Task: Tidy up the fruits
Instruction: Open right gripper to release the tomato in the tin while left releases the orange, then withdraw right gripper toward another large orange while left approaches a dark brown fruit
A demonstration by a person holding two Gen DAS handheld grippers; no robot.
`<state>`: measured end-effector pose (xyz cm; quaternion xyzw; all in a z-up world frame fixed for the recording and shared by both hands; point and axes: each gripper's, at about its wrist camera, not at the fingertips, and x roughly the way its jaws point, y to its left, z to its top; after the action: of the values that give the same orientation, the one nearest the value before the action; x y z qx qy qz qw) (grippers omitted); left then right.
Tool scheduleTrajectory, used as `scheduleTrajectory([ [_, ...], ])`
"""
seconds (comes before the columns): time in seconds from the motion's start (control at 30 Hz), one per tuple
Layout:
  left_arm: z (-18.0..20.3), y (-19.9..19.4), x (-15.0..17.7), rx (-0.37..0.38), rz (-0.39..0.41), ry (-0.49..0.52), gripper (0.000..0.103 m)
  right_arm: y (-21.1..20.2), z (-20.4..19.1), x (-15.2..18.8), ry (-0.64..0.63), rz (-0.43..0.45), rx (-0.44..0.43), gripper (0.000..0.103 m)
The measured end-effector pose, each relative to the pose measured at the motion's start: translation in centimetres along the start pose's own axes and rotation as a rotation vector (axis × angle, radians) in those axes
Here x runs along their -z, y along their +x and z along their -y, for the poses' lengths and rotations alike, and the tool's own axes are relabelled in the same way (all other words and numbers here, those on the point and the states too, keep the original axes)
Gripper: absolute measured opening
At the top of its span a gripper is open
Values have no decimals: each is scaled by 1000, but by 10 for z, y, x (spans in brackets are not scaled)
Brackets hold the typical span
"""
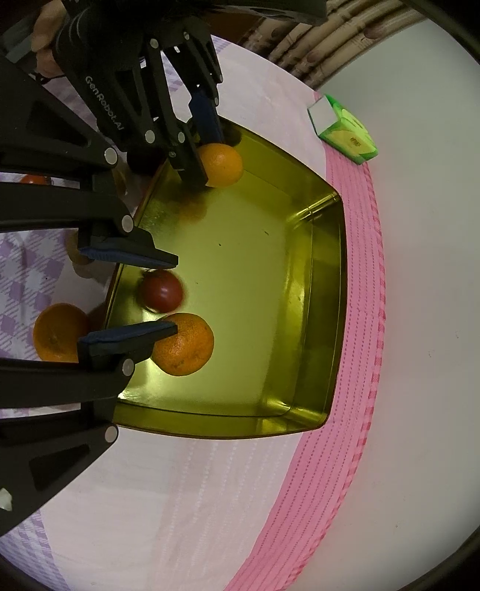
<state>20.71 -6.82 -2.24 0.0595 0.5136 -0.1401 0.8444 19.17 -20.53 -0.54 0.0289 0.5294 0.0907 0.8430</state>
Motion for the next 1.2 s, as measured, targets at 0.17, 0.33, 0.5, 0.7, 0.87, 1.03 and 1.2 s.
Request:
scheduleTrajectory([
  [0.17,1,-1,0,0,1,2,38,-2,1,2,6,5,2,34],
  [0.33,2,-7,2,1,14,14,39,-9,2,5,24,18,-3,36],
  [0.5,3,-19,5,9,31,11,39,-20,3,7,38,44,2,41],
  [0.7,2,-40,12,17,57,8,39,-36,3,18,55,69,1,41],
  [0.87,-3,-56,25,14,71,0,41,-46,1,31,66,78,-1,41],
  [1.03,-13,-69,44,0,76,-21,47,-53,2,48,77,78,4,42],
  [1.2,-27,-76,65,-26,68,-45,48,-59,3,69,82,71,9,42],
])
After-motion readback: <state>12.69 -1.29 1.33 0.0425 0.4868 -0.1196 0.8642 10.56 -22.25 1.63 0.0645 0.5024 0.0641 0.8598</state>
